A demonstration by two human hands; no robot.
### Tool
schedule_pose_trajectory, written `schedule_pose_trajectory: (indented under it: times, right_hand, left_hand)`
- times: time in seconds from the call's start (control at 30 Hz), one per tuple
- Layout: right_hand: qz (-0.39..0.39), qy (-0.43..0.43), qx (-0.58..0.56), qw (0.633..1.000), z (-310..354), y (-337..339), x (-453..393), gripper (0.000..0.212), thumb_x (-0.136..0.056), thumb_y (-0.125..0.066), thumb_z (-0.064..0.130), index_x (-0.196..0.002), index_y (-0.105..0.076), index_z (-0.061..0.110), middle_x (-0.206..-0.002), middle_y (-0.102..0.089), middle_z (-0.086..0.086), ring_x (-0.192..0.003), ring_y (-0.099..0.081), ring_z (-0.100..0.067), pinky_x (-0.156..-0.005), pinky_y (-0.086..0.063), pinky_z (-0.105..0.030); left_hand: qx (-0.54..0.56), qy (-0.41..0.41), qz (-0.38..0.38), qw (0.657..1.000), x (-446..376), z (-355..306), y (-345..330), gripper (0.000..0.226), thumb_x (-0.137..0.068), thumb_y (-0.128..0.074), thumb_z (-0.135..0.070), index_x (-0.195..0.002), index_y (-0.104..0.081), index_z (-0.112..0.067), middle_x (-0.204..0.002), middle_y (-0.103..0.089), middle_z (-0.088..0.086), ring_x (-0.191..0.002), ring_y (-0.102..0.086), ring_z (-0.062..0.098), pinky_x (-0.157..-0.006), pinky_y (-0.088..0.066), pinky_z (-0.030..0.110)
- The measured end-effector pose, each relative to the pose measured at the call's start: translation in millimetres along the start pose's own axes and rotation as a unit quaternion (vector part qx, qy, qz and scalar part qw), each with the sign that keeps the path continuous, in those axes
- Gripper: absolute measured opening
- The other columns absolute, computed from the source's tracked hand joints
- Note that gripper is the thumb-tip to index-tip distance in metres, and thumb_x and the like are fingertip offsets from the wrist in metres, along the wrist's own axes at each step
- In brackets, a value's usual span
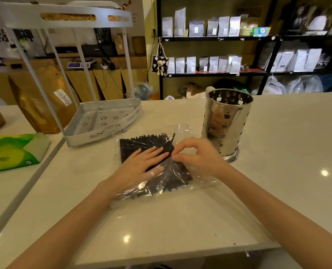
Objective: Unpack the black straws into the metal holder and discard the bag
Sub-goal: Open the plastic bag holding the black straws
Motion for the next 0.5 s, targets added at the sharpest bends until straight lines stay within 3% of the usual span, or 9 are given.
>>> schedule_pose_trajectory:
  times: [0.1,0.33,0.5]
  right_hand:
    - [-0.008,0.028,-0.012,0.999,6.8,9.7,9.6,0.008,-0.075,-0.073,0.019,-0.081,-0.072,0.024,-0.080,-0.065,0.015,-0.085,-0.060,-0.002,-0.088,-0.045,-0.022]
    - [-0.049,0.128,0.043,0.990,31.8,30.9,42.3,0.011,-0.076,-0.072,0.021,-0.086,-0.074,0.021,-0.079,-0.067,0.010,-0.081,-0.058,-0.006,-0.076,-0.047,-0.022]
    - [-0.044,0.208,0.132,0.968,47.7,34.6,65.4,0.017,-0.080,-0.064,0.027,-0.089,-0.075,0.017,-0.078,-0.070,0.003,-0.075,-0.056,-0.005,-0.069,-0.049,-0.029]
  left_hand:
    - [0.005,-0.002,-0.001,1.000,-0.5,1.2,-0.5,0.077,-0.066,0.010,-0.080,-0.134,-0.001,-0.047,-0.145,0.001,-0.023,-0.137,0.007,-0.001,-0.111,0.009,0.029]
    - [0.027,0.000,-0.005,1.000,1.0,1.1,-0.4,0.078,-0.069,0.005,-0.079,-0.137,-0.006,-0.045,-0.148,-0.003,-0.022,-0.139,0.005,-0.002,-0.113,0.008,0.031]
    - [0.015,-0.004,-0.002,1.000,-1.3,4.8,-2.1,0.072,-0.069,0.005,-0.079,-0.134,-0.002,-0.049,-0.148,-0.002,-0.023,-0.138,0.006,-0.003,-0.114,0.007,0.031]
Point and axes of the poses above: each hand's wrist, its own x-axis away from the middle knuckle, its own y-axis out of the back of the hand, z = x × y, the point moved 6 cm from there along -x, towards the middle knuckle
